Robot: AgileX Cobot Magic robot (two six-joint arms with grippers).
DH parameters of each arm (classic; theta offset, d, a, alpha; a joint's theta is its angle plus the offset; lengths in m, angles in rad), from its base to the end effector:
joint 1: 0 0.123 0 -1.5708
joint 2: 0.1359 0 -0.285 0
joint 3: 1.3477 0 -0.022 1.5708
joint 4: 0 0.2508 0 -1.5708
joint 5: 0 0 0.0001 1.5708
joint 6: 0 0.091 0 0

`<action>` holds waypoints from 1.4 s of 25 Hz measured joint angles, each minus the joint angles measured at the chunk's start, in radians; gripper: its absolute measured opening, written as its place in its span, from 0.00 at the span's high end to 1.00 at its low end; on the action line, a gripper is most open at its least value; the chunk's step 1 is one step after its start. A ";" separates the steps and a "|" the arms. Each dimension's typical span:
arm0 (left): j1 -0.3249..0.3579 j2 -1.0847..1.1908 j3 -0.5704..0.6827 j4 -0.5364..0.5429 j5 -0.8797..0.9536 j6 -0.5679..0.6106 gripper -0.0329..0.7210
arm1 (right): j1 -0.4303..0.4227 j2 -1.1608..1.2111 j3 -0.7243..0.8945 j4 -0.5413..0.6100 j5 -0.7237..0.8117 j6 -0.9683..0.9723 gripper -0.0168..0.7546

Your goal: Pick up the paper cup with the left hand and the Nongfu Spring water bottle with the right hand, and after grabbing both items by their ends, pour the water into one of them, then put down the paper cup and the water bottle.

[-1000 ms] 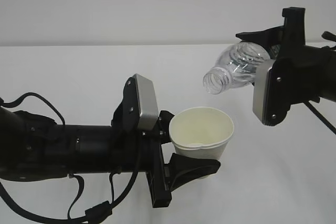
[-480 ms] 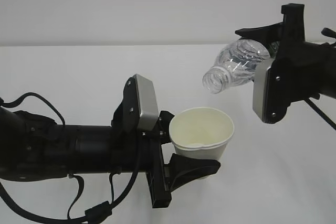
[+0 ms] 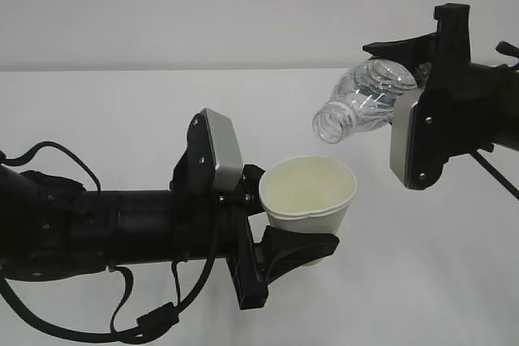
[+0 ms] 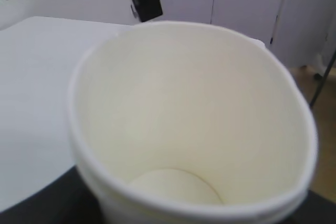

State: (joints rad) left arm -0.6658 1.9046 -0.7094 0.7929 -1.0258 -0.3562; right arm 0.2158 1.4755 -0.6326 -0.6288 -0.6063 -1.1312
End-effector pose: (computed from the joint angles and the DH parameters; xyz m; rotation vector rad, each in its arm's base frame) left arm 0.2258 -0.2478 0.1446 1.1431 1.4878 -0.9685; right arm 0.2791 0.0923 0.2309 -1.6385 0.8823 -0.7197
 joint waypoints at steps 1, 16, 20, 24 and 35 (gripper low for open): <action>0.000 0.000 0.000 -0.008 0.000 0.000 0.35 | 0.000 0.000 0.000 0.000 0.000 0.000 0.40; 0.000 0.000 0.000 -0.038 0.027 0.000 0.35 | 0.000 0.000 0.000 0.000 0.000 -0.018 0.40; 0.000 0.000 0.000 -0.036 0.027 0.000 0.35 | 0.000 0.000 0.000 0.000 0.000 -0.026 0.40; 0.000 0.000 0.000 -0.036 0.027 0.000 0.35 | 0.000 0.000 0.000 0.000 0.000 -0.040 0.40; 0.000 0.000 0.000 -0.030 0.025 0.000 0.35 | 0.000 0.000 0.000 0.000 0.000 -0.044 0.40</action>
State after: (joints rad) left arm -0.6658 1.9046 -0.7094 0.7629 -1.0006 -0.3562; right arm 0.2158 1.4755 -0.6326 -0.6288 -0.6063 -1.1750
